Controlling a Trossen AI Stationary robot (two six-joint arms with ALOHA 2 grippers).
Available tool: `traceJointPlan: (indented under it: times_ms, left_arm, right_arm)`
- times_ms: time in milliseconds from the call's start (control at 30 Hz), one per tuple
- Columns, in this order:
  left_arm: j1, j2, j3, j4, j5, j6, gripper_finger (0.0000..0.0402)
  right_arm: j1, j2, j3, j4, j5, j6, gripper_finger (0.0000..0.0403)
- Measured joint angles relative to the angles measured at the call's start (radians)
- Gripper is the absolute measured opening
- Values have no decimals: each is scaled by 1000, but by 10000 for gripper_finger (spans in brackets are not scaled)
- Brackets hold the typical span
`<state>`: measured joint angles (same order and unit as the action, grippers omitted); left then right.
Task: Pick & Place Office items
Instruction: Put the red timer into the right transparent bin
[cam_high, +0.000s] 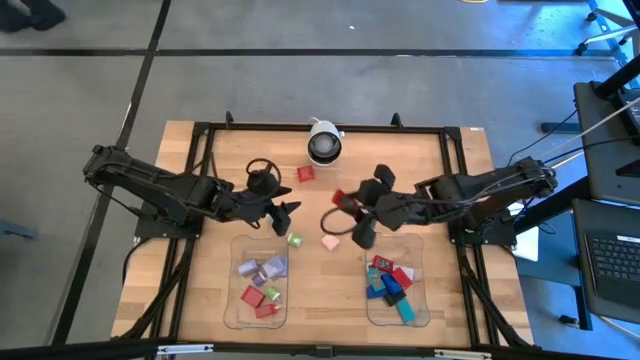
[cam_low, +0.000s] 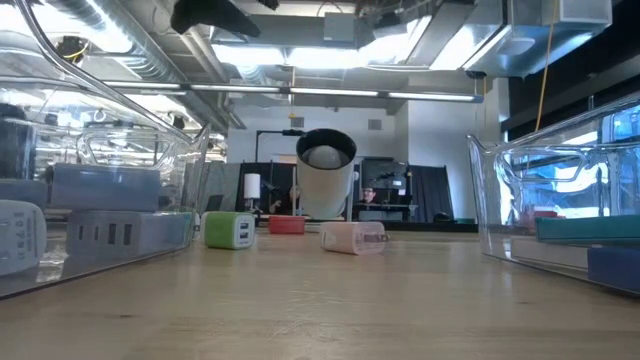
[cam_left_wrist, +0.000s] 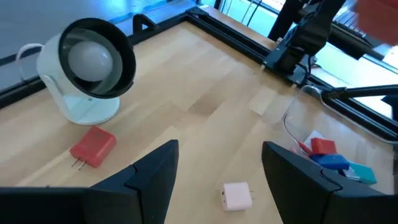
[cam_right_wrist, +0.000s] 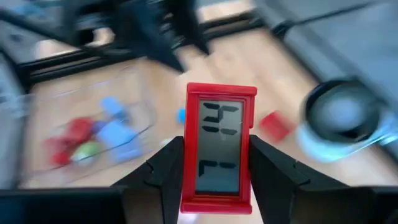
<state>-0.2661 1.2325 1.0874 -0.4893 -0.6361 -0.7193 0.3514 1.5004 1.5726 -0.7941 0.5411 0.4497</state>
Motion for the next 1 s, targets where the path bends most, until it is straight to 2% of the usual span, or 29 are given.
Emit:
traceJointPlan:
  times_ms: [167, 367, 500, 667, 900, 1000]
  left_arm:
    - [0, 37, 0, 0, 2, 0, 228]
    - [0, 50, -1, 1, 57, 0, 228]
    - [0, 49, 0, 2, 95, 0, 228]
    - [-2, 49, -1, 2, 168, -24, 228]
    - [-2, 49, 0, 2, 219, -30, 228]
    - [-2, 49, -1, 1, 220, -42, 228]
  right_arm:
    - [61, -34, 0, -72, -137, 127, 153]
    - [153, -37, 0, -327, -195, 370, 153]
    - [231, -27, -64, -368, -257, 560, 153]
    - [310, -27, -220, -287, -329, 766, 153]
    - [365, -27, -478, 116, -421, 945, 153]
    - [383, -26, -546, 197, -430, 1010, 153]
